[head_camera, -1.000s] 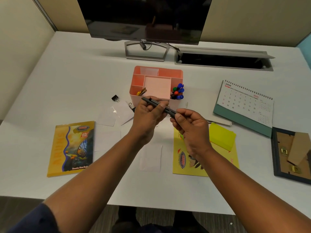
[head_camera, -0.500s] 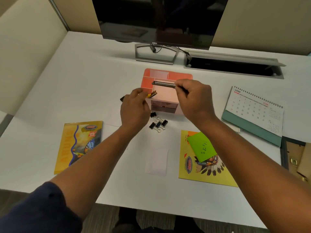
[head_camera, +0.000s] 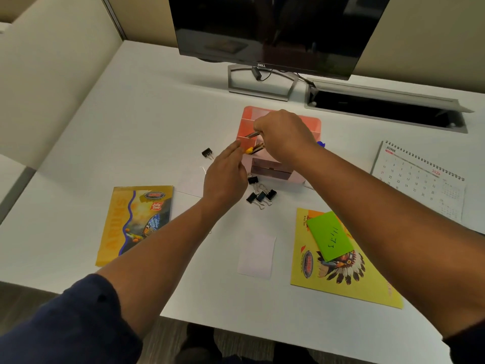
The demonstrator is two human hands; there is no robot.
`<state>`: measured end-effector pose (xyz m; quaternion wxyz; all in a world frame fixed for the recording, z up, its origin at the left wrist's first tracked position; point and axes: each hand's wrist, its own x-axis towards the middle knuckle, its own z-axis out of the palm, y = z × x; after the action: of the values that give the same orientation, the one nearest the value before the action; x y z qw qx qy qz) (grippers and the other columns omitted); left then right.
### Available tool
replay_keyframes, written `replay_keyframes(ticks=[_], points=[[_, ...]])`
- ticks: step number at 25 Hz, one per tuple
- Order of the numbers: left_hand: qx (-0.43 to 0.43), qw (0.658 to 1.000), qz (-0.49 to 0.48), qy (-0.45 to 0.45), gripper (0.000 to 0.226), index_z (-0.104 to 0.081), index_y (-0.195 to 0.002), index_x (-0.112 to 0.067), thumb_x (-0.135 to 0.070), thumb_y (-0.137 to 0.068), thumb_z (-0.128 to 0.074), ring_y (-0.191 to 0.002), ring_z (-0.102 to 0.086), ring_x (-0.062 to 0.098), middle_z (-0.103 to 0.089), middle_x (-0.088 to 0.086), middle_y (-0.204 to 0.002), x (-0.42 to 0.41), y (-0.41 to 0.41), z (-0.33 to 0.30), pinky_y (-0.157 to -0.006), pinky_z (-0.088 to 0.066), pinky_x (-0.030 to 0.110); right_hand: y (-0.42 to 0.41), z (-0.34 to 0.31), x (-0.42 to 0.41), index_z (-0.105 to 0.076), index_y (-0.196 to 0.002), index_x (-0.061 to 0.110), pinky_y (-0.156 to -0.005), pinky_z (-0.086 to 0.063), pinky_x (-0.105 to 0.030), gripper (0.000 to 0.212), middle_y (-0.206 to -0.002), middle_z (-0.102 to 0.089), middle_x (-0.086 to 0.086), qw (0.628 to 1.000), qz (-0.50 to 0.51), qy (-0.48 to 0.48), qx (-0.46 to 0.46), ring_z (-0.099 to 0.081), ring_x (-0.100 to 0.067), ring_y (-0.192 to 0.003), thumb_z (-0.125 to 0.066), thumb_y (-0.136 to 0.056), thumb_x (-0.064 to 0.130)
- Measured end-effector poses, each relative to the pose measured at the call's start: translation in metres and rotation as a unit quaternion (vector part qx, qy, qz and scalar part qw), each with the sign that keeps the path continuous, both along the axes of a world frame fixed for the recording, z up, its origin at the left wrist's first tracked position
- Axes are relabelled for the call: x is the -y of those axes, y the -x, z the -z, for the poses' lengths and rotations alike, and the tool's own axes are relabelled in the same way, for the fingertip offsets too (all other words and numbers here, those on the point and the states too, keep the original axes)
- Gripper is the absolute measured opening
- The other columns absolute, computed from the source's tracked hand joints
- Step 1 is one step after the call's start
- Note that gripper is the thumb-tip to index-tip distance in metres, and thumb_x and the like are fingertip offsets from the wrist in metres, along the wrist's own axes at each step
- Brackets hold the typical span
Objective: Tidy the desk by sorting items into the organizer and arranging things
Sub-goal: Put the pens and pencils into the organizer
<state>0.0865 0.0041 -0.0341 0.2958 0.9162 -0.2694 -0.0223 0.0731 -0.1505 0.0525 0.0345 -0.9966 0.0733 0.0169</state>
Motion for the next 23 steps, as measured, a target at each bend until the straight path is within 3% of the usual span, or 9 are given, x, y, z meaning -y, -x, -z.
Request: replay_keyframes(ticks=[3, 6, 8, 12, 15, 20, 23], points=[[-0.009, 1.000, 0.008, 0.018, 0.055, -0.050, -0.147, -0.023, -0.005, -0.094, -0.051, -0.136, -0.049, 0.018, -0.047, -0.005, -0.153, -0.001, -0.003, 0.001, -0.106, -0.048, 0.036, -0.005, 0.006, -0.004, -0.064, -0.110, 0.014, -0.070, -0.052, -0.038, 0.037, -0.084, -0.058, -0.006, 0.999, 0.000, -0.017, -0.031, -0.055, -0.024, -0.078, -0.057, -0.083, -0.010], [-0.008, 0.999, 0.016, 0.034, 0.058, -0.051, -0.146, -0.023, -0.001, -0.092, -0.051, -0.134, -0.051, 0.018, -0.048, -0.005, -0.152, -0.004, -0.005, 0.000, -0.105, -0.049, 0.037, 0.001, 0.012, -0.003, -0.059, -0.129, 0.016, -0.080, -0.055, -0.039, 0.054, -0.110, -0.067, -0.012, 0.995, 0.029, -0.094, -0.002, -0.061, -0.029, -0.096, -0.057, -0.083, -0.013], [-0.009, 0.999, 0.014, 0.039, 0.057, -0.052, -0.145, -0.021, 0.000, -0.092, -0.052, -0.134, -0.052, 0.019, -0.049, -0.004, -0.151, -0.004, -0.005, 0.000, -0.105, -0.049, 0.038, 0.008, 0.017, -0.003, -0.055, -0.135, 0.015, -0.080, -0.052, -0.035, 0.052, -0.116, -0.068, -0.012, 0.988, 0.065, -0.136, 0.019, -0.063, -0.029, -0.100, -0.059, -0.089, -0.008], [-0.012, 0.999, 0.020, 0.037, 0.059, -0.047, -0.149, -0.019, -0.001, -0.093, -0.053, -0.136, -0.049, 0.018, -0.042, -0.004, -0.156, -0.005, -0.003, 0.008, -0.105, -0.049, 0.040, 0.029, 0.034, -0.009, -0.059, -0.117, 0.013, -0.076, -0.056, -0.041, 0.025, -0.104, -0.070, -0.010, 0.970, 0.116, -0.196, 0.080, -0.064, -0.031, -0.092, -0.054, -0.095, 0.002], [-0.003, 0.999, 0.035, 0.040, 0.064, -0.037, -0.154, -0.018, 0.000, -0.094, -0.052, -0.143, -0.040, 0.016, -0.032, -0.004, -0.162, -0.007, 0.001, 0.016, -0.107, -0.048, 0.036, 0.054, 0.047, -0.016, -0.048, -0.144, 0.010, -0.099, -0.052, -0.045, 0.044, -0.130, -0.064, -0.014, 0.957, 0.147, -0.236, 0.079, -0.060, -0.032, -0.117, -0.048, -0.100, 0.006], [0.064, 0.997, 0.049, 0.015, 0.075, -0.020, -0.158, -0.008, 0.003, -0.093, -0.055, -0.153, -0.015, 0.026, -0.017, 0.008, -0.166, -0.007, 0.012, 0.032, -0.121, -0.029, 0.046, 0.092, 0.064, -0.023, -0.025, -0.157, 0.012, -0.120, -0.028, -0.037, 0.063, -0.161, -0.033, -0.007, 0.965, 0.112, -0.230, 0.059, -0.029, -0.023, -0.149, -0.042, -0.098, -0.004], [0.059, 0.998, 0.004, 0.013, 0.084, -0.009, -0.158, -0.006, -0.001, -0.090, -0.058, -0.155, 0.000, 0.030, -0.004, 0.011, -0.168, -0.005, 0.028, 0.036, -0.124, -0.014, 0.049, 0.122, 0.079, -0.012, -0.041, -0.149, 0.004, -0.118, -0.030, -0.037, 0.061, -0.154, -0.044, -0.014, 0.970, 0.077, -0.201, 0.116, -0.037, -0.027, -0.145, -0.046, -0.090, -0.011]])
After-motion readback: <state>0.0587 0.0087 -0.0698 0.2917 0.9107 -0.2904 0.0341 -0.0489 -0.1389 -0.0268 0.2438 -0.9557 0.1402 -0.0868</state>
